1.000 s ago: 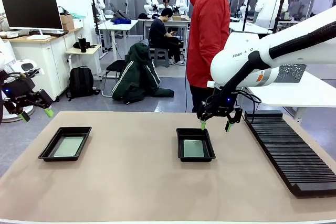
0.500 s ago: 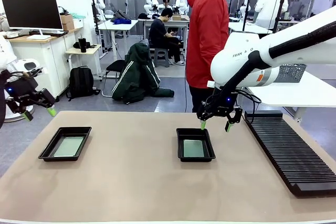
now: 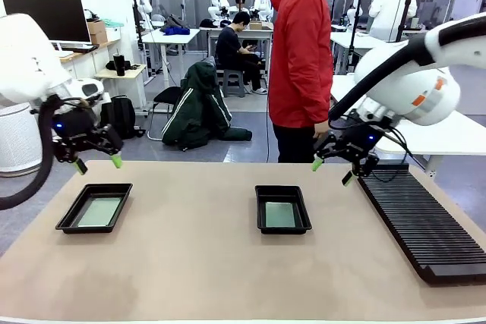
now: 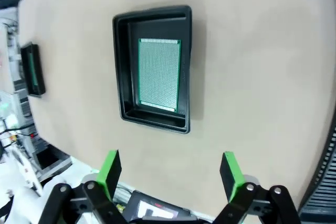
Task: Inspect and transfer BCBs to ESD trays.
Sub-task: Pick up the ESD tray and place it on the left side of the table.
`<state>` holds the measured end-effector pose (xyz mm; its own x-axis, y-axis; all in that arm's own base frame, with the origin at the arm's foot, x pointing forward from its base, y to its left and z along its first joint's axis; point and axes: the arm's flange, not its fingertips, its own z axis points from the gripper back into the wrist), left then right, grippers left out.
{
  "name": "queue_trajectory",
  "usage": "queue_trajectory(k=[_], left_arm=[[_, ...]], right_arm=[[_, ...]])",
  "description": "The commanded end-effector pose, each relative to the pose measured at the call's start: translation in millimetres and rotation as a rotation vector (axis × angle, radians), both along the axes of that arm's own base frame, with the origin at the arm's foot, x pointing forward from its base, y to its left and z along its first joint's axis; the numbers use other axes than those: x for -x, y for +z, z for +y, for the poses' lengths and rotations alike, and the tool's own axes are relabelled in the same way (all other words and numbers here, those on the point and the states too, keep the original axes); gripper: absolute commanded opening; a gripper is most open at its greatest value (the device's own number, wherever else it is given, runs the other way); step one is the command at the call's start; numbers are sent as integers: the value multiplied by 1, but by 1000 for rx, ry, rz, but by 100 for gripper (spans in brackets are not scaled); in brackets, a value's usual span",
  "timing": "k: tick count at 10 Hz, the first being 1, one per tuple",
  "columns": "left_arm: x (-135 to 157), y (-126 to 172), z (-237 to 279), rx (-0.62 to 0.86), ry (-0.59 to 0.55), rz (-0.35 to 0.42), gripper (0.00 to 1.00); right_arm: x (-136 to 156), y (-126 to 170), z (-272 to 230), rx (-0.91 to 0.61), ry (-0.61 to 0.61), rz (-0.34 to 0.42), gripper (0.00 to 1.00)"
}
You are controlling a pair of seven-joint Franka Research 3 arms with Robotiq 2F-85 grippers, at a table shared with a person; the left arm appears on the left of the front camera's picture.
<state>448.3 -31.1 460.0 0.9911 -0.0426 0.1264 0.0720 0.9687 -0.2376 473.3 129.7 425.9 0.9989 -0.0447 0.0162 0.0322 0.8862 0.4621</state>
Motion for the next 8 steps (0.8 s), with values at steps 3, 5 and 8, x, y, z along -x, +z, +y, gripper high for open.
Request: queue_trajectory(k=[3, 5, 8], left_arm=[[12, 5, -91, -70, 36, -6, 100], [13, 5, -144, -92, 41, -4, 100], [5, 2, -212, -115, 58, 8, 100]], right_arm=[[-6, -15, -57, -167, 2, 54, 100], [-8, -15, -83, -222, 22, 49, 100], [-9, -18, -112, -258, 69, 36, 100]])
